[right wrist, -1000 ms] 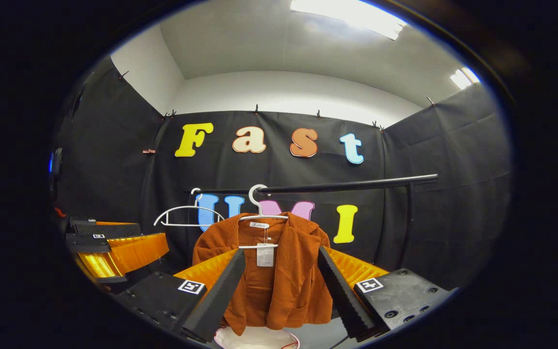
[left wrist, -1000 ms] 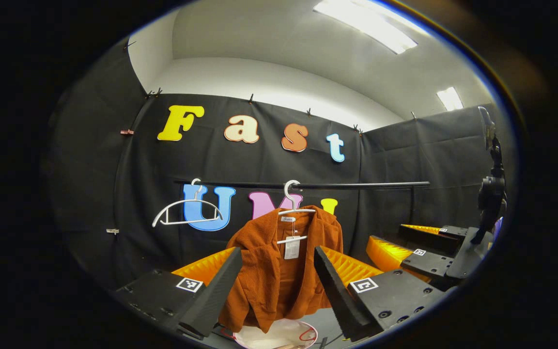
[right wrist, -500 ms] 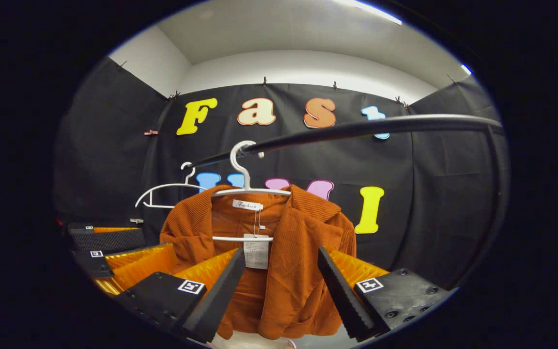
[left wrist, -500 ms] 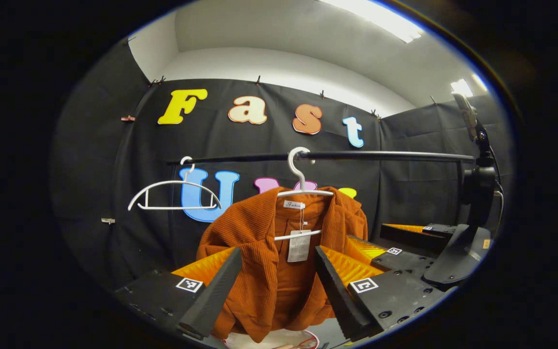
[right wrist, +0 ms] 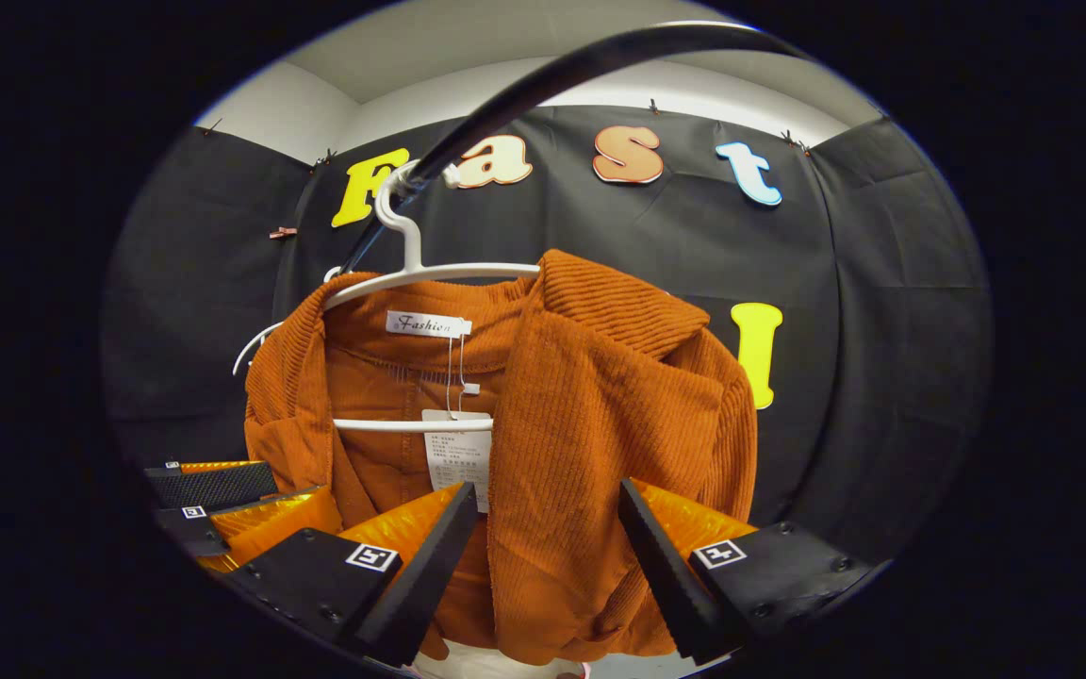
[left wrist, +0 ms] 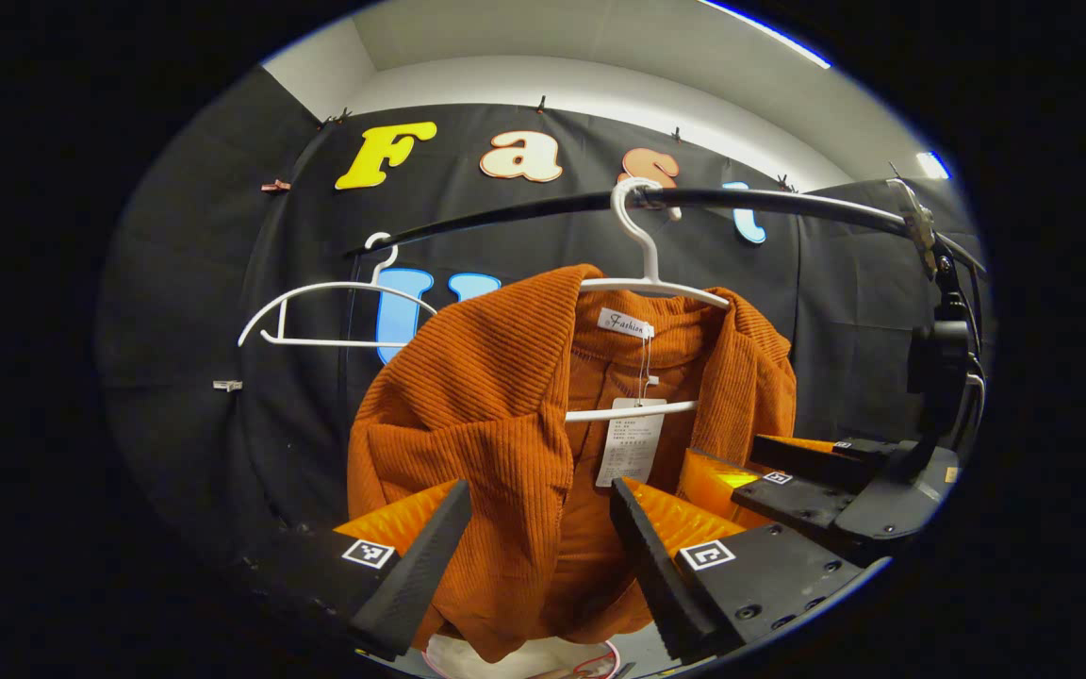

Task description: Grasp the clothes on the hanger with both hands and then place them into the laundry hamper below.

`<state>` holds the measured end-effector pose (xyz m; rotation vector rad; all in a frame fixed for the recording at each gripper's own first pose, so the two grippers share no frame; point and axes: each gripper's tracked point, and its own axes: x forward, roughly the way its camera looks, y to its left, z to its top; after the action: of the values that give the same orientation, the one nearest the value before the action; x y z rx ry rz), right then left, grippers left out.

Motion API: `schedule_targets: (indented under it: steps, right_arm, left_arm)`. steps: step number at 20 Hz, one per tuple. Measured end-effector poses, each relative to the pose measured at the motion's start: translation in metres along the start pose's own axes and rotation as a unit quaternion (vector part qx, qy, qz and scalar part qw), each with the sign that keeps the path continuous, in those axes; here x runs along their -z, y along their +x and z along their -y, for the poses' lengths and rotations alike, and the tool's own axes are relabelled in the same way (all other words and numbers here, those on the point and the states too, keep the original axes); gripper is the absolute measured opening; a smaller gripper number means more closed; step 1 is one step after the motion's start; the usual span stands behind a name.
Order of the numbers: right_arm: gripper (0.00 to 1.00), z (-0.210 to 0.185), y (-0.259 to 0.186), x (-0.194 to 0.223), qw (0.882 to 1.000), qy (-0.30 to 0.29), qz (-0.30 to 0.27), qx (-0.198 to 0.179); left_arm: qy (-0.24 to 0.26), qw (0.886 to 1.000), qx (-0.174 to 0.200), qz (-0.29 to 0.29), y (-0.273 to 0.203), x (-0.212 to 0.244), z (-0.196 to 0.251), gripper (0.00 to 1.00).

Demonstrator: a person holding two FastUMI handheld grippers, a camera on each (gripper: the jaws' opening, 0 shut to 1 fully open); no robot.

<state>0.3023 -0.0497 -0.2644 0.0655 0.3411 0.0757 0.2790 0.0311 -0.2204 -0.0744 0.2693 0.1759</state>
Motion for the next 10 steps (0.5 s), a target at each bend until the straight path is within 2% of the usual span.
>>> schedule_targets:
  steps: [6,8,10]
  right_arm:
    - [0.98,0.002,0.028,0.006,1.000,0.021,-0.004,-0.015]
    - [0.96,0.007,0.035,0.005,1.000,0.017,-0.002,-0.016]
    - [0.89,0.010,0.041,0.006,1.000,0.014,0.001,-0.021]
  left_arm:
    - [-0.003,0.998,-0.058,0.013,0.024,0.002,-0.008,0.94]
    - [-0.002,0.998,-0.062,0.012,0.034,0.005,-0.009,0.94]
    - [0.005,0.998,-0.067,0.013,0.043,0.006,-0.012,0.87]
